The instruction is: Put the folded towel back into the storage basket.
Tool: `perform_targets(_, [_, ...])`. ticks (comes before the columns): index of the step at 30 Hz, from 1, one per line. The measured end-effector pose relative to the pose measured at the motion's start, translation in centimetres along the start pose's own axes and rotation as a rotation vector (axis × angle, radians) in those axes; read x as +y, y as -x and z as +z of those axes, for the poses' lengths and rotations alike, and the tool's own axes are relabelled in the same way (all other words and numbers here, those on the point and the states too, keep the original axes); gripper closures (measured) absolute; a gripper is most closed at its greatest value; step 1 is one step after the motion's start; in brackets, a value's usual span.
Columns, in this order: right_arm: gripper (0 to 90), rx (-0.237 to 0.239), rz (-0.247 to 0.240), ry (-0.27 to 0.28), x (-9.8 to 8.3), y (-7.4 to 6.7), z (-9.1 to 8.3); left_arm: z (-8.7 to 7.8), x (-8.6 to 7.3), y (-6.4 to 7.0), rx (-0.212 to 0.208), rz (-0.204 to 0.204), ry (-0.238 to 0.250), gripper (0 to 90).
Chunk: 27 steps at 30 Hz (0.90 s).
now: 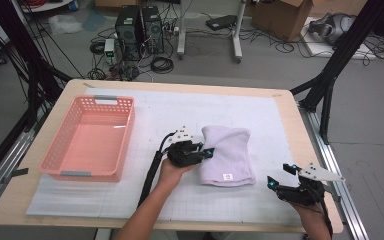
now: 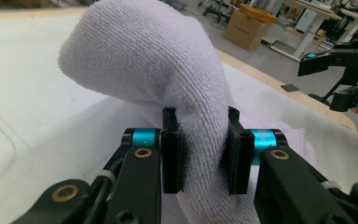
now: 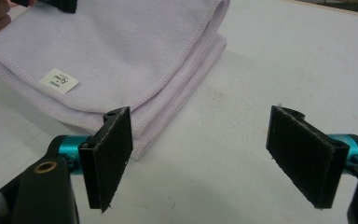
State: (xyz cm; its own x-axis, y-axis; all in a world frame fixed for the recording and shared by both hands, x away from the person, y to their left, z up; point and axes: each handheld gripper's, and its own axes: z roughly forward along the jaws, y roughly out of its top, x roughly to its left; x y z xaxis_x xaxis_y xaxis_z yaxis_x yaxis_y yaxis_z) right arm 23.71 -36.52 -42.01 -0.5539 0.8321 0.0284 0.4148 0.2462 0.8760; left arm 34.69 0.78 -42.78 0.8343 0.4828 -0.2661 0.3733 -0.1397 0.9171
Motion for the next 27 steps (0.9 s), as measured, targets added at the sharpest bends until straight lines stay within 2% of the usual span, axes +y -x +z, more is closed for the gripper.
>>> perform_targets(9, [21.5, 0.003, 0.005, 0.006, 0.2, -0.1, -0.1, -2.7, 1.0, 0.2, -0.018, 0.086, 0.059, 72.6])
perform_targets(27, [21.5, 0.017, -0.003, 0.014, 0.5, -0.4, 0.2, -7.4, 2.9, 0.1, -0.022, 0.180, 0.120, 74.2])
